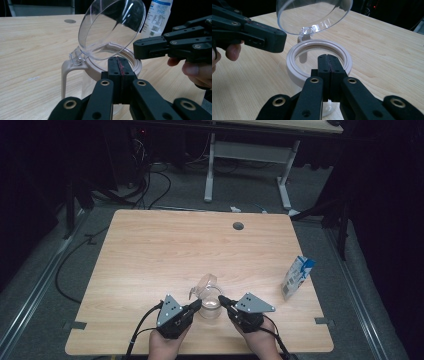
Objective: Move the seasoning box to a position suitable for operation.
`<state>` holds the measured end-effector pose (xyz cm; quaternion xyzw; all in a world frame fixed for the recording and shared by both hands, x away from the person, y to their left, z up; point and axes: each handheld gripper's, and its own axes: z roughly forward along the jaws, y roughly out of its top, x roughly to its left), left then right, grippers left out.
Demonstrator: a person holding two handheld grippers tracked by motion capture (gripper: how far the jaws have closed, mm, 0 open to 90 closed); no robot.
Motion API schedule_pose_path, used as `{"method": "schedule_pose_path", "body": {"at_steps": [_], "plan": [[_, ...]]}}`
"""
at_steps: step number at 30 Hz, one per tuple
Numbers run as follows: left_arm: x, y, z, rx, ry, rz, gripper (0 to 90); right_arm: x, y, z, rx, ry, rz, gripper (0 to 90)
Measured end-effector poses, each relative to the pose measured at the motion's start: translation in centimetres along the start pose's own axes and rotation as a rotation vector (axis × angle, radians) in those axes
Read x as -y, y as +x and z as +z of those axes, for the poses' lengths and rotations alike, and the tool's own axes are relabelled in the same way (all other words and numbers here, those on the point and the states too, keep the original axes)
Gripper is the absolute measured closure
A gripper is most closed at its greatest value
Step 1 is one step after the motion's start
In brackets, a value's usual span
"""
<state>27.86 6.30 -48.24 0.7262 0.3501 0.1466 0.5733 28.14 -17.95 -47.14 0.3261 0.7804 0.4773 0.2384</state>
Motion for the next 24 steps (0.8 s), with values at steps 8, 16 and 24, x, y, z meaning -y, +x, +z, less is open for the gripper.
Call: {"method": "schedule_pose_path", "body": {"at_steps": [8, 16, 24], "plan": [[-0.2, 0.5, -0.5, -0.030, -0.026, -0.011, 90.0, 0.0, 0.1, 0.0, 0.004, -0.003, -0.007, 89.6], [-0.2, 1.0, -0.8, -0.050, -0.038, -0.017, 90.0, 0.0, 0.2, 0.1, 0.006, -0.002, -0.015, 89.6], [0.1, 1.4, -1.3, -0.070, -0.019, 0.016, 89.7, -0.1, 0.4, 0.0, 0.013, -0.006, -0.018, 87.0]]}}
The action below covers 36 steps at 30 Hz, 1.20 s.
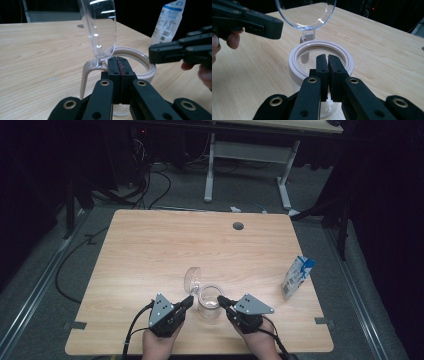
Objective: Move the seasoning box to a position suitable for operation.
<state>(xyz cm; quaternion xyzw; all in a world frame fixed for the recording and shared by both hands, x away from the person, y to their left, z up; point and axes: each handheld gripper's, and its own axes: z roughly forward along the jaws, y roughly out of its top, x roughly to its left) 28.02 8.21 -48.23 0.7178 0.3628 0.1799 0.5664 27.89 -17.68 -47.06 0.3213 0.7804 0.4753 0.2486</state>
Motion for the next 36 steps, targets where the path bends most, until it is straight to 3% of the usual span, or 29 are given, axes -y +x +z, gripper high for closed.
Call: {"method": "schedule_pose_path", "body": {"at_steps": [7, 10, 17, 18, 20, 21, 24, 36], "plan": [[0.7, 1.4, -0.5, -0.038, 0.037, 0.012, 86.1, 0.0, -1.2, -0.9, 0.027, -0.018, 0.041, 84.5], [1.2, 3.0, -0.8, -0.063, 0.072, 0.017, 83.5, 0.2, -1.8, -1.2, 0.043, -0.021, 0.049, 83.1], [2.7, 6.3, -2.1, -0.128, 0.127, 0.027, 69.9, 1.8, -3.6, -1.5, 0.111, 0.022, 0.079, 81.8], [2.7, 6.3, -2.1, -0.128, 0.127, 0.027, 68.1, 1.8, -3.6, -1.5, 0.111, 0.022, 0.079, 81.8], [3.1, 7.4, -2.5, -0.169, 0.140, 0.039, 64.4, 2.8, -4.6, -1.6, 0.134, 0.044, 0.121, 81.3], [3.1, 7.4, -2.5, -0.169, 0.140, 0.039, 63.5, 2.8, -4.6, -1.6, 0.134, 0.044, 0.121, 81.3], [3.6, 8.5, -2.6, -0.189, 0.147, 0.008, 61.2, 4.0, -5.5, -2.0, 0.164, 0.068, 0.143, 80.6], [3.7, 8.4, -2.5, -0.168, 0.133, 0.011, 57.9, 7.4, -7.7, -5.0, 0.277, 0.124, 0.187, 77.2]]}}
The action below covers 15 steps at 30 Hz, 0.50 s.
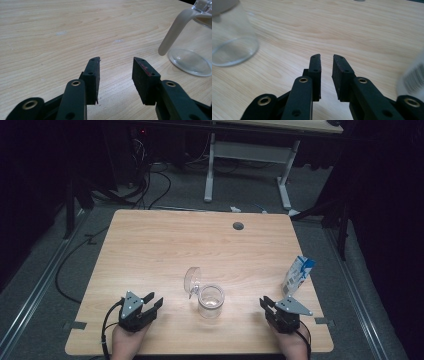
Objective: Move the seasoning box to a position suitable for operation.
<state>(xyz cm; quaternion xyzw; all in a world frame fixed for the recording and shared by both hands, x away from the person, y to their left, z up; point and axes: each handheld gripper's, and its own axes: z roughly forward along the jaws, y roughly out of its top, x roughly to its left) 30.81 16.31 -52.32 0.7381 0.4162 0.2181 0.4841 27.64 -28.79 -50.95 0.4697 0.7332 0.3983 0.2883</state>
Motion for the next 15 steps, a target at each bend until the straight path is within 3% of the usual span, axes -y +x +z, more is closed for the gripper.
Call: {"method": "schedule_pose_path", "body": {"at_steps": [6, 11, 15], "plan": [[0.0, -0.2, 0.0, 0.004, 0.001, 0.004, 57.6, 1.1, -1.8, -1.5, 0.061, 0.005, 0.024, 74.6], [0.0, -0.3, 0.0, 0.007, -0.008, 0.002, 57.6, 1.7, -4.0, -2.6, 0.129, -0.006, 0.076, 68.2], [0.0, -0.3, 0.1, 0.012, -0.007, 0.002, 57.5, 1.7, -4.8, -3.0, 0.163, -0.021, 0.091, 63.5]]}}
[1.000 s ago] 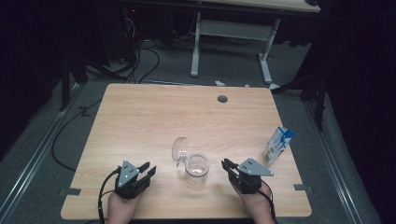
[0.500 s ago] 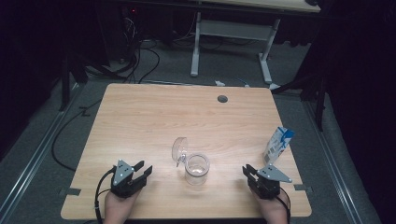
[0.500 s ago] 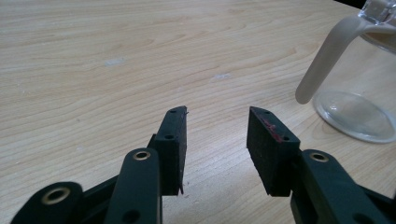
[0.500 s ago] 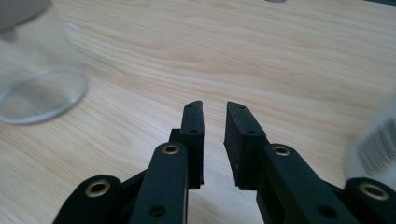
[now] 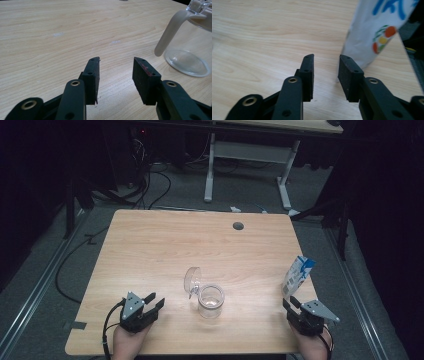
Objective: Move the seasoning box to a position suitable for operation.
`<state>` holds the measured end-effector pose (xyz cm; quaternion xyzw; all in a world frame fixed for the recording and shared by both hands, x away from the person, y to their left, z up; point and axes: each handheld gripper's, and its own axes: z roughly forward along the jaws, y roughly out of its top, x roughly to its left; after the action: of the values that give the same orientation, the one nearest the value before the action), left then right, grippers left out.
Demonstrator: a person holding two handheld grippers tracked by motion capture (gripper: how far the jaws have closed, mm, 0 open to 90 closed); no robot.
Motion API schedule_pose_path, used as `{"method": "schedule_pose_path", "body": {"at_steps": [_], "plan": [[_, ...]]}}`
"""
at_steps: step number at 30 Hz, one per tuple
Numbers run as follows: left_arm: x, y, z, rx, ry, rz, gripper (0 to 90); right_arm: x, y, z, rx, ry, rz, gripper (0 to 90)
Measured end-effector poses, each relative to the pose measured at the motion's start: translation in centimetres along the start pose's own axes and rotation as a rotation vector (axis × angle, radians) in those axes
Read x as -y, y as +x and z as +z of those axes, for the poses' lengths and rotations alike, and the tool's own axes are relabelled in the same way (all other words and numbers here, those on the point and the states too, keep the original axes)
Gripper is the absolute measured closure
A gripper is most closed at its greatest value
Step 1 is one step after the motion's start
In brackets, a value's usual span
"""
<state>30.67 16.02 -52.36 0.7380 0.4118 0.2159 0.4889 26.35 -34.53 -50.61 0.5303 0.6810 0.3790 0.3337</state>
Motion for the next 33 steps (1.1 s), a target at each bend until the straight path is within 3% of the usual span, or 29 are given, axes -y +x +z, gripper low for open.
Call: {"method": "schedule_pose_path", "body": {"at_steps": [3, 8, 15, 21, 27, 30, 33], "plan": [[0.0, -0.1, 0.0, -0.003, 0.000, 0.005, 57.3, -0.2, -0.7, 0.0, 0.063, -0.017, 0.018, 53.1], [0.3, 0.0, -0.7, -0.021, -0.003, 0.001, 57.3, -1.0, -1.5, 0.5, 0.094, -0.042, 0.042, 41.7], [1.0, 0.4, -2.6, -0.059, -0.020, -0.014, 56.6, -2.5, -1.7, 1.6, 0.119, -0.068, 0.048, 34.8], [1.4, 0.7, -3.5, -0.081, -0.023, -0.029, 56.5, -3.2, -2.1, 2.5, 0.144, -0.062, 0.054, 36.8], [1.4, 0.7, -3.6, -0.078, -0.029, -0.032, 56.4, -3.2, -2.0, 2.6, 0.174, -0.054, 0.028, 47.1], [1.3, 0.6, -3.4, -0.068, -0.026, -0.028, 56.2, -3.1, -2.1, 2.3, 0.173, -0.057, 0.025, 50.0], [1.0, 0.1, -3.0, -0.052, -0.027, -0.013, 55.7, -2.8, -2.3, 2.0, 0.157, -0.059, 0.022, 60.2]]}}
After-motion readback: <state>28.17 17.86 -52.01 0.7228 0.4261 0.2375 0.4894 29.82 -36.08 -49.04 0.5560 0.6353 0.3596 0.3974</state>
